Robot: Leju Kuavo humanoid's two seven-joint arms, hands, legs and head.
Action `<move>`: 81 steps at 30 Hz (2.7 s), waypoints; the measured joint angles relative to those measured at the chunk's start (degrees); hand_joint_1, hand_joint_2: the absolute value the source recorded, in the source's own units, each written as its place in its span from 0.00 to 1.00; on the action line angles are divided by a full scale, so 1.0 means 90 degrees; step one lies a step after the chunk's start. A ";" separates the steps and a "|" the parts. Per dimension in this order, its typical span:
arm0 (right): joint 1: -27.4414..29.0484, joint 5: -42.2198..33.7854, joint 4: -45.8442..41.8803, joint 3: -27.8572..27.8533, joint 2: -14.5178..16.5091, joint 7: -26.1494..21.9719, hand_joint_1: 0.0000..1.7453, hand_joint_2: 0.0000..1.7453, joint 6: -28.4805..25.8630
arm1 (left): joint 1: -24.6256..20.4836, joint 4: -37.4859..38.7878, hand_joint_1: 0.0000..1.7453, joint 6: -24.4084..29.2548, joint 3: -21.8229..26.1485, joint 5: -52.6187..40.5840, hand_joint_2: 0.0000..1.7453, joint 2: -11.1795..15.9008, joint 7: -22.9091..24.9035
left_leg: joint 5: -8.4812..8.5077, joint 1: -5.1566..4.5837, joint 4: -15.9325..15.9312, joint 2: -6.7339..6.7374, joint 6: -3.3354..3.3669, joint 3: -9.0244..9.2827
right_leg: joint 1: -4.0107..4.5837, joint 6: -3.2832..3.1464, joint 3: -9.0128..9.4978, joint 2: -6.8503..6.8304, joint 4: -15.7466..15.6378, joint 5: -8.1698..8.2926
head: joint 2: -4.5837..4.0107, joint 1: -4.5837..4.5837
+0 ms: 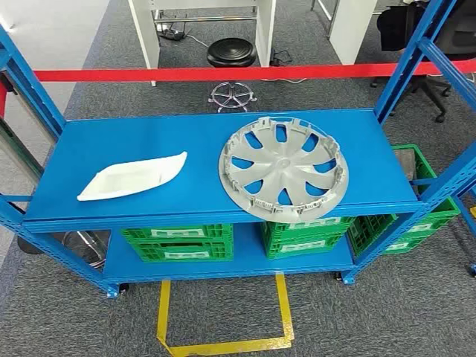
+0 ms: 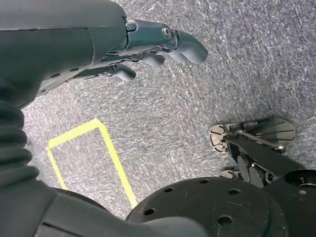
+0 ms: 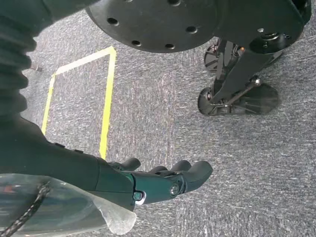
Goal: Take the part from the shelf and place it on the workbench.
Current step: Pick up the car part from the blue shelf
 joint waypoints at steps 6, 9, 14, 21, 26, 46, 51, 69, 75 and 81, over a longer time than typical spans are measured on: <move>-0.0007 0.0000 0.0000 0.0021 0.0000 0.0000 0.00 1.00 0.0000 | -0.0005 0.0000 0.00 0.0000 0.0009 0.0000 1.00 0.0000 0.0000 | 0.0000 0.0000 0.0000 0.0000 0.0000 0.0000 | 0.0000 0.0000 0.0000 0.0000 0.0000 0.0000 | 0.0000 0.0000; -0.0007 0.0000 0.0000 0.0024 0.0000 0.0000 0.00 1.00 0.0000 | -0.0006 0.0001 0.00 0.0000 0.0012 0.0000 1.00 0.0000 0.0000 | 0.0000 0.0000 0.0000 0.0000 0.0000 0.0000 | 0.0000 0.0000 -0.0001 0.0000 0.0000 0.0000 | 0.0000 0.0000; -0.0093 -0.0607 0.0039 0.0467 -0.0003 -0.0262 0.00 1.00 -0.0001 | -0.0098 0.0033 0.00 -0.0053 0.0449 -0.0130 1.00 -0.0035 -0.0247 | 0.0000 0.0000 0.0000 0.0000 0.0000 0.0000 | 0.0000 0.0000 -0.0008 0.0000 0.0000 0.0000 | 0.0000 0.0000; -0.0362 -0.2580 0.0250 0.1447 -0.0120 -0.1242 0.00 1.00 -0.0066 | -0.0370 0.0089 0.00 -0.0287 0.1832 -0.0565 1.00 -0.0201 -0.1159 | 0.0002 0.0001 0.0000 0.0000 0.0000 -0.0001 | 0.0000 0.0000 0.0006 0.0000 0.0003 0.0001 | 0.0000 0.0000; -0.0363 -0.2789 0.0160 0.1336 -0.0175 -0.1741 0.00 1.00 -0.0400 | -0.0487 0.0117 0.00 -0.0333 0.2605 -0.0815 1.00 -0.0304 -0.1607 | 0.0002 0.0001 0.0000 0.0000 0.0000 -0.0002 | 0.0000 0.0000 0.0007 0.0001 0.0002 0.0001 | 0.0000 0.0001; 0.0012 -0.0897 -0.2310 -0.0493 0.0355 -0.2936 0.00 1.00 -0.1615 | -0.0835 0.0395 0.00 -0.0256 0.4335 -0.1734 1.00 -0.0563 -0.2574 | 0.0003 0.0002 0.0000 0.0000 0.0000 -0.0002 | 0.0002 -0.0001 0.0004 0.0000 0.0006 0.0002 | 0.0000 0.0000; 0.0208 -0.0236 -0.3095 -0.0803 0.0533 -0.3098 0.00 1.00 -0.1876 | -0.0911 0.0478 0.00 -0.0232 0.4562 -0.1949 1.00 -0.0591 -0.2695 | 0.0003 0.0002 0.0000 0.0001 0.0000 -0.0002 | 0.0001 -0.0001 0.0004 0.0001 0.0006 0.0002 | 0.0000 -0.0001; 0.0923 0.3111 -0.5843 -0.1113 0.0524 -0.2679 0.00 1.00 -0.2707 | -0.1163 0.0733 0.00 -0.0197 0.5141 -0.2798 1.00 -0.0668 -0.2918 | 0.0003 0.0002 0.0000 0.0001 0.0000 -0.0002 | 0.0001 -0.0001 0.0003 0.0002 0.0006 0.0002 | 0.0000 -0.0001; 0.1010 0.4208 -0.6575 -0.1002 0.0136 -0.2133 0.00 1.00 -0.2822 | -0.1253 0.0823 0.00 -0.0197 0.5280 -0.3056 1.00 -0.0698 -0.2931 | 0.0004 0.0001 0.0000 0.0001 0.0001 -0.0002 | 0.0001 0.0000 0.0005 0.0002 0.0005 0.0003 | 0.0000 0.0001; 0.0902 0.5242 -0.7117 -0.0688 -0.0445 -0.1482 0.00 1.00 -0.2780 | -0.1345 0.0883 0.00 -0.0197 0.5377 -0.3323 1.00 -0.0702 -0.2931 | 0.0005 -0.0001 0.0001 0.0001 0.0003 -0.0003 | 0.0000 0.0004 0.0006 0.0001 0.0005 0.0008 | 0.0000 0.0000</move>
